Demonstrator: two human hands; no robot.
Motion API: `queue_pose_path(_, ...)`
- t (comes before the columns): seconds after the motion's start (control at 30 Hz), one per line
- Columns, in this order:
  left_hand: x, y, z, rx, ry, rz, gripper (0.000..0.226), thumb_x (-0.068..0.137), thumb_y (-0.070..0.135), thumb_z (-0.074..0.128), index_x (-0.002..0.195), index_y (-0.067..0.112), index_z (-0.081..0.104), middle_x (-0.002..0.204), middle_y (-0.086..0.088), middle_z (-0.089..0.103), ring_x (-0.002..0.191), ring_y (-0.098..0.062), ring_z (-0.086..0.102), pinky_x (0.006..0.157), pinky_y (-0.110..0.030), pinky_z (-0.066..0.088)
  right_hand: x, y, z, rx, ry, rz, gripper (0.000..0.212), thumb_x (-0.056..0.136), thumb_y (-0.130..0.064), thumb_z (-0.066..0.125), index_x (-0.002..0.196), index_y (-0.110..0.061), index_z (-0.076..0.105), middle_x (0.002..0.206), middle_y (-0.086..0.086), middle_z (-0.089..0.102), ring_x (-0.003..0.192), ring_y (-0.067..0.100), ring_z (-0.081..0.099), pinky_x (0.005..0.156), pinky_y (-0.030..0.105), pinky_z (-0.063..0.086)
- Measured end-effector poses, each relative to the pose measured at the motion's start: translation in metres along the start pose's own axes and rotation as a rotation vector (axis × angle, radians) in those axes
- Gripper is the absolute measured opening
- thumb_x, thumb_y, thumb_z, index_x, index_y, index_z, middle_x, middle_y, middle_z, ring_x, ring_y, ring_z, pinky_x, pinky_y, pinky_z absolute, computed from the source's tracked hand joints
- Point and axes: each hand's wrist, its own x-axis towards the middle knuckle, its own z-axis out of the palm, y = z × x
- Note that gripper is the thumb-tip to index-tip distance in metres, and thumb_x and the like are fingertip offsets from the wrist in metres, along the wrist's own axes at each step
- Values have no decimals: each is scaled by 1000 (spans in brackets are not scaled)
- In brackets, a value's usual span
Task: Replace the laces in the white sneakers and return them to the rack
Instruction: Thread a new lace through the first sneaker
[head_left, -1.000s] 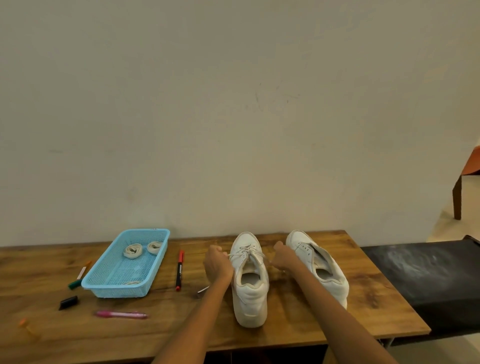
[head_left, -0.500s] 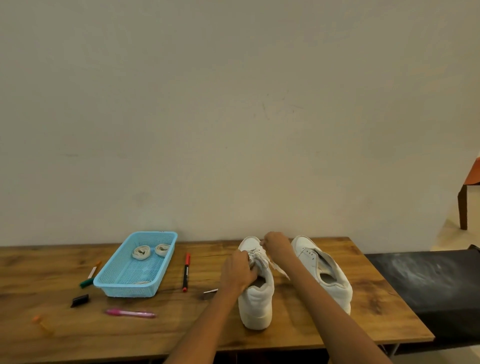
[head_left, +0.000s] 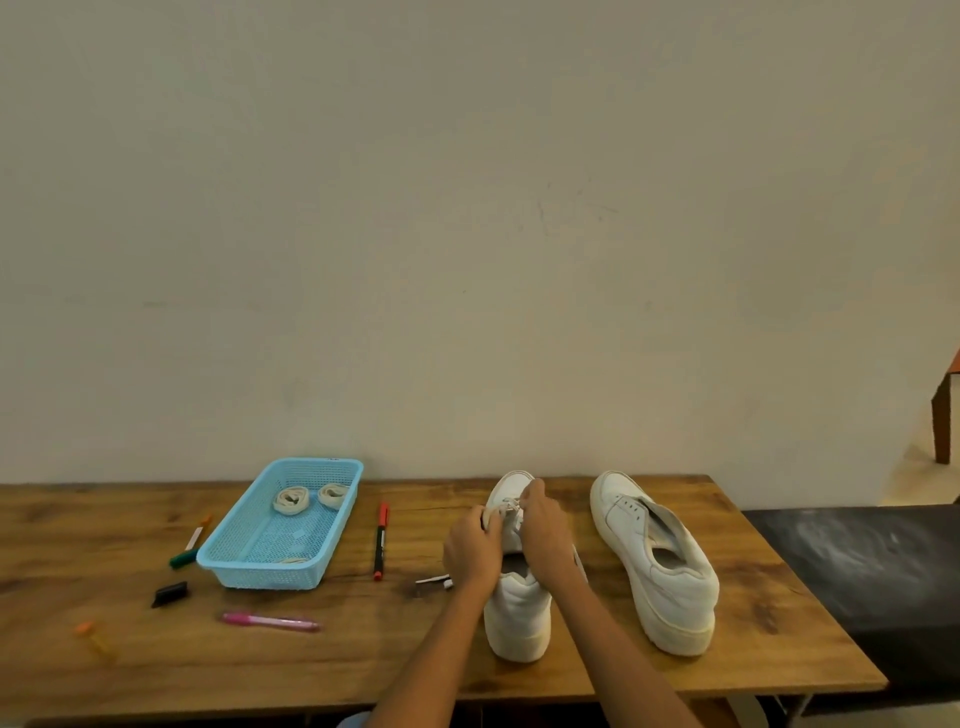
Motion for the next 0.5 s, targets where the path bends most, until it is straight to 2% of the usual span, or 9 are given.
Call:
queue_pose_path(0.07, 0, -2, -1, -1, -8, 1, 27, 96, 35, 48, 87, 15, 64, 78, 5, 59, 73, -12, 56, 61, -23, 45, -3, -2, -2, 10, 43, -9, 19, 99, -8, 38, 117, -9, 44, 106, 8, 62, 83, 14, 54, 62, 18, 34)
queue_pose_path(0.13, 0, -3, -2, 0, -17, 14, 26, 97, 35, 46, 86, 17, 62, 78, 5, 58, 73, -12, 55, 59, -22, 43, -5, -4, -6, 3, 68, -34, 7, 96, -6, 40, 96, -13, 41, 89, 5, 57, 75, 13, 44, 51, 20, 30)
queue_pose_path(0.2, -1, -2, -2, 9, -23, 31, 24, 98, 34, 45, 84, 20, 58, 79, 4, 58, 72, -10, 53, 55, -17, 38, -4, -5, -5, -15, 81, -46, 12, 94, -3, 40, 90, -14, 39, 85, 4, 53, 73, 13, 40, 46, 22, 26)
queue_pose_path(0.23, -2, -2, -2, 13, -22, 36, 24, 98, 35, 44, 85, 20, 58, 79, 5, 58, 72, -10, 53, 55, -17, 38, -2, -4, -4, -21, 80, -43, 13, 95, -2, 39, 92, -13, 43, 89, 5, 56, 76, 14, 43, 48, 21, 27)
queue_pose_path(0.3, -1, -3, -1, 26, -10, 36, 26, 98, 36, 44, 89, 18, 61, 80, 6, 58, 73, -10, 54, 60, -21, 45, -2, -1, 1, 4, 94, -31, 20, 95, -1, 38, 107, -10, 51, 106, 7, 59, 91, 16, 49, 61, 18, 31)
queue_pose_path(0.37, -1, -4, 0, 36, -2, 34, 28, 98, 36, 44, 92, 17, 63, 80, 6, 58, 74, -11, 55, 63, -25, 48, -5, 1, 1, 34, 116, -58, 24, 96, -5, 41, 119, -8, 50, 118, 7, 55, 106, 18, 49, 77, 18, 35)
queue_pose_path(0.4, -1, -4, 0, 36, -1, 37, 29, 98, 36, 43, 92, 16, 64, 80, 6, 59, 74, -11, 55, 62, -24, 46, -6, 0, -1, 42, 121, -79, 26, 96, -9, 46, 122, -8, 48, 119, 6, 54, 107, 18, 50, 82, 19, 38)
queue_pose_path(0.43, 0, -5, 1, 37, -2, 41, 29, 98, 36, 43, 93, 15, 64, 81, 5, 59, 74, -11, 55, 59, -22, 44, -6, 0, -1, 47, 124, -89, 28, 96, -12, 48, 123, -8, 48, 118, 6, 56, 103, 16, 52, 82, 20, 40)
queue_pose_path(0.5, -1, -4, 1, 44, -3, 51, 29, 98, 35, 43, 95, 16, 64, 82, 6, 59, 75, -9, 54, 55, -16, 38, -4, -1, -2, 40, 122, -75, 22, 96, -12, 47, 118, -7, 48, 110, 7, 60, 87, 13, 51, 69, 19, 39)
